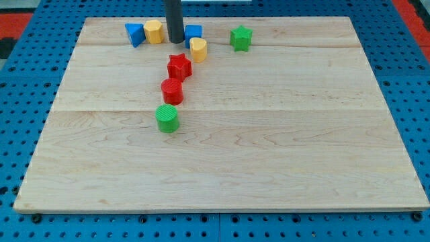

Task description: Nudge the yellow hexagon closer to yellow heart

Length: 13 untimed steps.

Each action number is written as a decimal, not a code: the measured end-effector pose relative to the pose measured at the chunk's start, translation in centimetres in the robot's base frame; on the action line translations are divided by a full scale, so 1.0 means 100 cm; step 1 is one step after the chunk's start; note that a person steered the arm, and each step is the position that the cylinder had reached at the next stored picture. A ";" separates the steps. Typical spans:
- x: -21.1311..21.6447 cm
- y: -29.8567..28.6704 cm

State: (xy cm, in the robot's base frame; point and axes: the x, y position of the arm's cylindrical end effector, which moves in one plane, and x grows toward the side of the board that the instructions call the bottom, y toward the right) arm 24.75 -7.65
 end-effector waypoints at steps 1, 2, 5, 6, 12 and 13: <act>-0.055 -0.028; -0.052 -0.095; -0.011 -0.066; -0.003 -0.031; 0.068 0.113; 0.079 0.104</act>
State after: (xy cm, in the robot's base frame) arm 32.69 2.77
